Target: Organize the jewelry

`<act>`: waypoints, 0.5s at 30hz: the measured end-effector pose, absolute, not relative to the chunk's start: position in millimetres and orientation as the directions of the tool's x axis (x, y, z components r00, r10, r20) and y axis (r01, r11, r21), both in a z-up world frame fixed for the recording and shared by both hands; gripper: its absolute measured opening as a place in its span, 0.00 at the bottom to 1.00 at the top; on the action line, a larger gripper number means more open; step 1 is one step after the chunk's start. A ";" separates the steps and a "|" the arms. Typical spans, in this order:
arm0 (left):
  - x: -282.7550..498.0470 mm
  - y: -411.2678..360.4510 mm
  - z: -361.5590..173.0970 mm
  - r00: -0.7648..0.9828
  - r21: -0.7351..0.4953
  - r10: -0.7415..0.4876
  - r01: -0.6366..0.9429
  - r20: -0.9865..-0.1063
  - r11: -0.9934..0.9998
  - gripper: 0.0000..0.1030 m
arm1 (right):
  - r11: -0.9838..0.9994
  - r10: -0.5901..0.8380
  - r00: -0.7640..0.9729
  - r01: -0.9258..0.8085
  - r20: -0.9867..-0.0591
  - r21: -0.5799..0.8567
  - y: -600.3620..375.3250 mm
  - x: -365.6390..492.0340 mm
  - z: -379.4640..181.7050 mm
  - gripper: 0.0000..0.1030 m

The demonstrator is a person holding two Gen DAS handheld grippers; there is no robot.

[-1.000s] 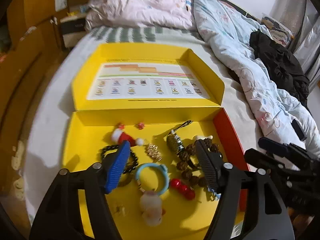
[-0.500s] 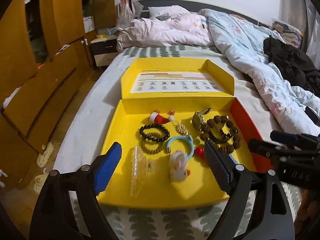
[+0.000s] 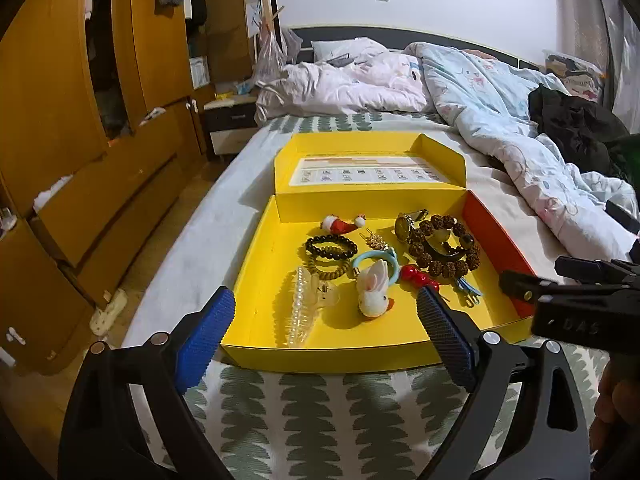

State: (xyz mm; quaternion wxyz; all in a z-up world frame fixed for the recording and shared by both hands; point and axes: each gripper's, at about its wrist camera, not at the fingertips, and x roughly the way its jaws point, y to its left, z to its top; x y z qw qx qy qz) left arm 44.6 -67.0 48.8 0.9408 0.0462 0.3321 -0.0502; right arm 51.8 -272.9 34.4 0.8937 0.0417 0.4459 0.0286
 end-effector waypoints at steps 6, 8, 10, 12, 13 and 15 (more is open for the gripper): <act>35.8 -63.8 55.4 0.813 0.099 -0.026 0.103 -0.581 0.990 0.91 | 0.996 0.090 0.609 -0.045 -0.788 0.079 -264.1 50.1 32.5 0.91; 35.4 -61.5 56.7 0.810 0.088 -0.032 0.103 -0.586 0.991 0.92 | 0.997 0.083 0.610 -0.048 -0.788 0.068 -263.0 50.1 31.0 0.92; 34.4 -60.1 56.7 0.807 0.074 -0.043 0.107 -0.589 0.992 0.92 | 0.996 0.085 0.611 -0.060 -0.787 0.060 -261.2 50.1 29.8 0.92; 31.2 -60.7 56.5 0.814 0.091 -0.025 0.095 -0.580 0.991 0.92 | 0.996 0.083 0.614 -0.067 -0.785 0.053 -259.4 49.5 29.1 0.92; 30.3 -62.5 56.3 0.816 0.111 -0.013 0.095 -0.578 0.989 0.93 | 0.996 0.081 0.615 -0.070 -0.784 0.049 -259.1 50.1 29.0 0.92; 30.3 -63.7 54.2 0.810 0.120 -0.013 0.103 -0.586 0.987 0.93 | 0.996 0.077 0.617 -0.074 -0.783 0.040 -258.0 49.1 28.0 0.92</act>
